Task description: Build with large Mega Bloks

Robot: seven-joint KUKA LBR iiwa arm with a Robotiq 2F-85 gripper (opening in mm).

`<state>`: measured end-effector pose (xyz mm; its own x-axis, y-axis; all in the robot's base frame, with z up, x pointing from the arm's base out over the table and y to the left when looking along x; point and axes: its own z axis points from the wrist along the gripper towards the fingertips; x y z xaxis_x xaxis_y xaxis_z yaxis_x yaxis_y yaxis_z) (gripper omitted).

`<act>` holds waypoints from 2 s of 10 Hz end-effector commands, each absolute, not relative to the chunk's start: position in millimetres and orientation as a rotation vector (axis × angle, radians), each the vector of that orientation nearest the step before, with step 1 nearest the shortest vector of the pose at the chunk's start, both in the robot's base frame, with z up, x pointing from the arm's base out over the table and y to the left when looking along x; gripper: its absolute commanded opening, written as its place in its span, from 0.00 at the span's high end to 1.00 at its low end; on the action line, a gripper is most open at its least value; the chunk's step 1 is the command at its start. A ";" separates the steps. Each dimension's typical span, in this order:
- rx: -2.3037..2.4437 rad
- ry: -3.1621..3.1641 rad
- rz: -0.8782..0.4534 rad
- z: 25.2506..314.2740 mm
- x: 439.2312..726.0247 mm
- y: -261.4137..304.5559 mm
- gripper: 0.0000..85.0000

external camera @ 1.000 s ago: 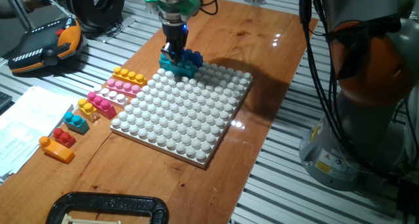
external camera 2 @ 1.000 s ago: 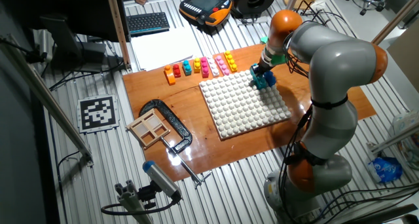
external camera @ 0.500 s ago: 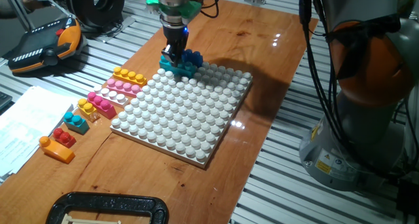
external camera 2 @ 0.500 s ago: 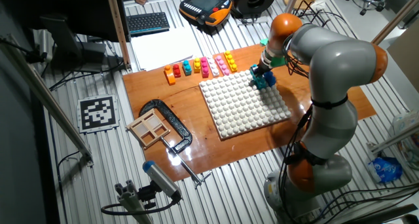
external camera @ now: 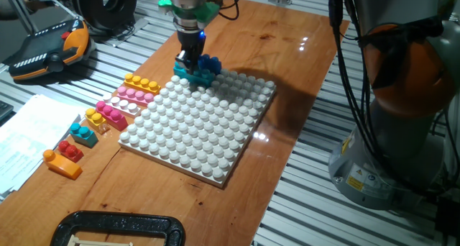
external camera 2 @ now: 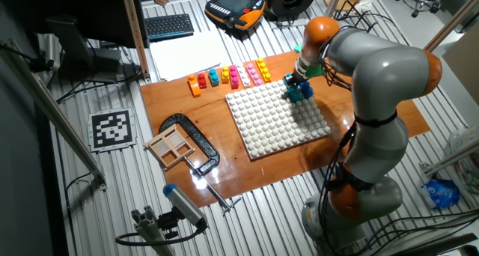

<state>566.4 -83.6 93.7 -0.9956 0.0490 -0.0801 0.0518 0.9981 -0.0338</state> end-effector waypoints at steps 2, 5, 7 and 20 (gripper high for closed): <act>0.082 3.071 -0.056 99.4 568.2 -82.9 0.40; 0.126 3.088 -0.039 114.8 587.5 -69.8 0.40; 0.167 3.089 -0.027 117.9 603.2 -55.9 0.40; 0.016 3.167 0.000 108.2 621.4 -58.0 0.60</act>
